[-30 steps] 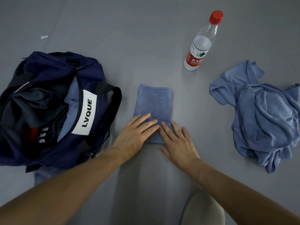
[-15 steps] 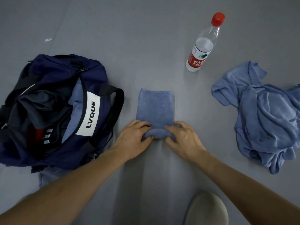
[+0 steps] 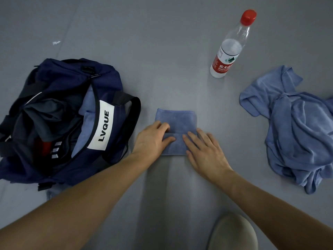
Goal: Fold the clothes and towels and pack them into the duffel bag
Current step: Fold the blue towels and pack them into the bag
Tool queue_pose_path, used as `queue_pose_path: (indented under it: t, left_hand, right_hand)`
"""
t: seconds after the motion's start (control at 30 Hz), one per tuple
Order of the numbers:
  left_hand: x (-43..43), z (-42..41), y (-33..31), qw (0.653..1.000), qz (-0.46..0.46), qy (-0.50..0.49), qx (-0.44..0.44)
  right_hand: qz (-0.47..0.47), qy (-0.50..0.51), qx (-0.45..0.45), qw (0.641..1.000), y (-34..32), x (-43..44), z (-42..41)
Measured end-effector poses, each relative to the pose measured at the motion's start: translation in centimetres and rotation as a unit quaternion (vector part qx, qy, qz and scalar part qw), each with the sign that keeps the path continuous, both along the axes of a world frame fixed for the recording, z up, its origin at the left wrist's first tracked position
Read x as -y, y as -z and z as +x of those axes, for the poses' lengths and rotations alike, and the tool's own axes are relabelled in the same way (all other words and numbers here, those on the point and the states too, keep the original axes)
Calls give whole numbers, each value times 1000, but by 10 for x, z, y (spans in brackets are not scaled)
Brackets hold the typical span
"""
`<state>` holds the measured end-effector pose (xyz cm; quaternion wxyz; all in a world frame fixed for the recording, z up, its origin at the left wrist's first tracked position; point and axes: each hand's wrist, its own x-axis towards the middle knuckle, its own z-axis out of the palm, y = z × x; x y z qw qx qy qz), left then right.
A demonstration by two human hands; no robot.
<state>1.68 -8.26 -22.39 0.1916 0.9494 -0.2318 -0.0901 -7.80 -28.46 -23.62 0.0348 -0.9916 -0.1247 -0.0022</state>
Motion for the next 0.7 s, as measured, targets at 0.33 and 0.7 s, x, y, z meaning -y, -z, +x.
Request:
queue_pose_path:
  t: [0.33, 0.7]
  left_hand:
    - [-18, -21, 9, 988, 16, 146, 53]
    - [-1, 36, -29, 969, 14, 43, -242]
  right_hand:
    - [55, 49, -84, 994, -1, -2, 15]
    - [158, 110, -211, 958, -26, 13, 47]
